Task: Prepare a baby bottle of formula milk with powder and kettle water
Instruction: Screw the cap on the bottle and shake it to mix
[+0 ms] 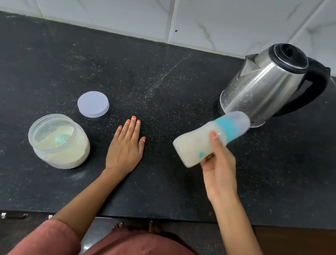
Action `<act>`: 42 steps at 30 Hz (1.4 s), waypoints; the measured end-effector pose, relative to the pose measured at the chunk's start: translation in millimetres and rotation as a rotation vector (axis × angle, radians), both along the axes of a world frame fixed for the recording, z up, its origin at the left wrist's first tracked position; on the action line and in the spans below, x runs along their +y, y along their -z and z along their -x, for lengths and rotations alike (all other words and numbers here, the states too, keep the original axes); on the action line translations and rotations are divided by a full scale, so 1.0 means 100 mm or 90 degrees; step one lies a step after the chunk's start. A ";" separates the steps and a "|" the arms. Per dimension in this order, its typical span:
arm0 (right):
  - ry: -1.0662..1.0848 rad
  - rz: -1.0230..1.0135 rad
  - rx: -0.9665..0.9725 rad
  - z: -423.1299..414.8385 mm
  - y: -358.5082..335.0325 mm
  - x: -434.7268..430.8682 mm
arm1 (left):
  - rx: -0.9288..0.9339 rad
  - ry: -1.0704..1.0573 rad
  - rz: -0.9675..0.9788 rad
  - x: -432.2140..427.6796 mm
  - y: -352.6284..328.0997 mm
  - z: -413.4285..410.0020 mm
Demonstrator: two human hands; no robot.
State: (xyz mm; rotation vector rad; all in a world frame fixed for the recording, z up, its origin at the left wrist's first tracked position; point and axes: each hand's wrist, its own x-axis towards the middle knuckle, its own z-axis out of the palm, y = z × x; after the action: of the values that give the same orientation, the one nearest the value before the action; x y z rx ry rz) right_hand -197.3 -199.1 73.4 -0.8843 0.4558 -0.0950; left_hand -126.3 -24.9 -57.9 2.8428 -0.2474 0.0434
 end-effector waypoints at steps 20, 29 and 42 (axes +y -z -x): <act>-0.088 0.098 -0.008 0.04 -0.04 0.03 | 0.009 -0.001 0.004 0.00 -0.02 0.00; -0.197 0.151 0.016 0.15 0.03 0.09 | 0.015 -0.002 -0.003 -0.01 -0.03 0.00; -0.023 0.021 0.021 -0.01 -0.03 -0.03 | 0.008 0.001 0.000 0.00 -0.03 0.01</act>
State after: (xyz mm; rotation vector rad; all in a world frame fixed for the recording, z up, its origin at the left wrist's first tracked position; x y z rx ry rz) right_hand -196.4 -202.1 76.1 -0.9275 0.4698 -0.0547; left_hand -127.1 -25.4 -54.9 2.8415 -0.2458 0.0243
